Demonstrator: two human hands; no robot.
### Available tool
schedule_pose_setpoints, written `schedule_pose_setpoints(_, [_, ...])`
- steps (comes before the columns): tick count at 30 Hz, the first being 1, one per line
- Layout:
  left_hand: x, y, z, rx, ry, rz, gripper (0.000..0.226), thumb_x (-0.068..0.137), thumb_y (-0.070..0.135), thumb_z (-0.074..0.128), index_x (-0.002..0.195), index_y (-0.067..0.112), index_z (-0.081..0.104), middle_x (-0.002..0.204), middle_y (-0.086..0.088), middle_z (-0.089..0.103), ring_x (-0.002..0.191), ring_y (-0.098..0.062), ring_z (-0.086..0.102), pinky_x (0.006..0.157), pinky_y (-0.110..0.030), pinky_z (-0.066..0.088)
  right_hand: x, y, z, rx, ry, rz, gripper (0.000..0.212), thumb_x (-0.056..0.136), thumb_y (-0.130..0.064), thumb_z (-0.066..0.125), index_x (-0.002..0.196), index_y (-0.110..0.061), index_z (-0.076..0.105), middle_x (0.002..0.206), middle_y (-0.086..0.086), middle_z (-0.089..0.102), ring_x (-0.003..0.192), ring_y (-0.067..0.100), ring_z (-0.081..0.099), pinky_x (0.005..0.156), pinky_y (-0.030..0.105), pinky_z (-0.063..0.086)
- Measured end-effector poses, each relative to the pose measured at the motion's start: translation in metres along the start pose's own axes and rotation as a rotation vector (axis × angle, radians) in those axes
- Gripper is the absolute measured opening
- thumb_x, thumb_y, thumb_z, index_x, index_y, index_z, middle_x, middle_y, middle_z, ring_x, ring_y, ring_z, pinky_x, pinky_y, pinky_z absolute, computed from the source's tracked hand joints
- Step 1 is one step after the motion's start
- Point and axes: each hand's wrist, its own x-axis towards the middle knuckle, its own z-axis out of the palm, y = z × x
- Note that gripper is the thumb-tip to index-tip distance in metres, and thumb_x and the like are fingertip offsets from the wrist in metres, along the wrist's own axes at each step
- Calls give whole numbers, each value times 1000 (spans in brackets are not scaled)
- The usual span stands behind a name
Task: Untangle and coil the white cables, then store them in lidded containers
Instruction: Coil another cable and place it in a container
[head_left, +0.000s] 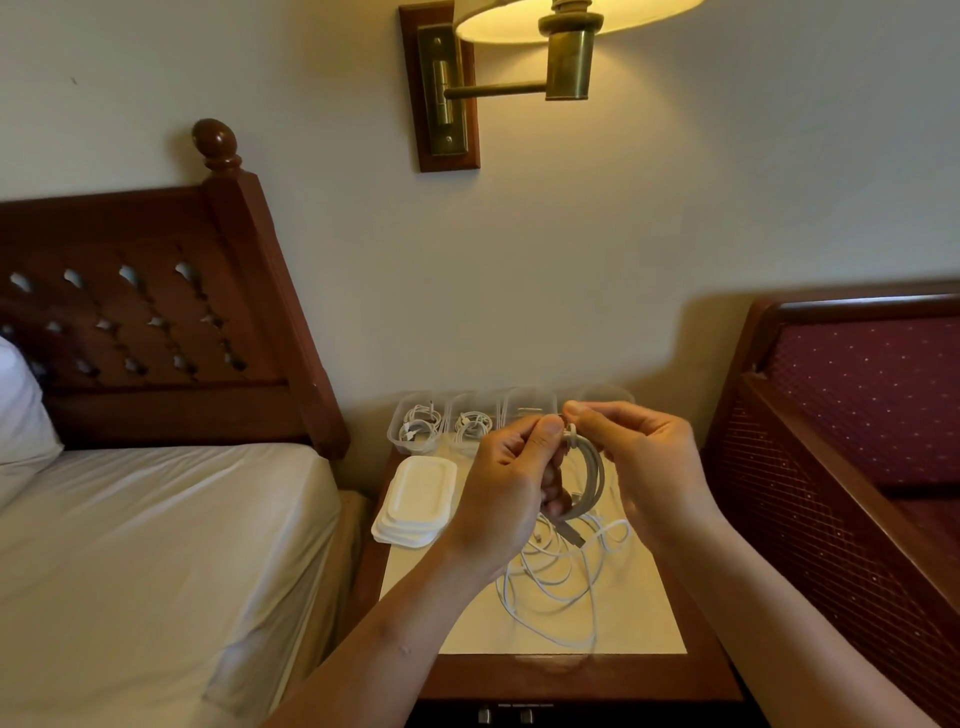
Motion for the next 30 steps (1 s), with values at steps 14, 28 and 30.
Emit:
schedule_pose_setpoints(14, [7, 5, -6, 225, 24, -58, 35, 110, 25, 47, 88, 10, 69, 56, 8, 50, 51, -11, 47, 48, -25, 43, -23, 8, -8, -395, -152, -208, 45, 84, 2, 74, 114, -32, 72, 89, -5, 78, 83, 18, 75, 75, 37, 64])
schedule_pose_setpoints(28, [10, 4, -9, 8, -69, -133, 38, 109, 26, 49, 98, -8, 63, 74, -14, 45, 57, -20, 40, 49, -28, 42, -11, 2, -18, 95, -379, 13, 49, 73, 34, 61, 99, -9, 64, 71, 15, 64, 64, 30, 65, 64, 36, 58])
schedule_pose_setpoints(30, [12, 3, -9, -1, -57, -134, 37, 109, 26, 49, 105, -6, 66, 74, -13, 43, 58, -21, 40, 50, -29, 40, -13, 0, -18, 54, -365, -63, 48, 76, 30, 68, 108, -6, 65, 76, 18, 67, 66, 36, 70, 68, 41, 61])
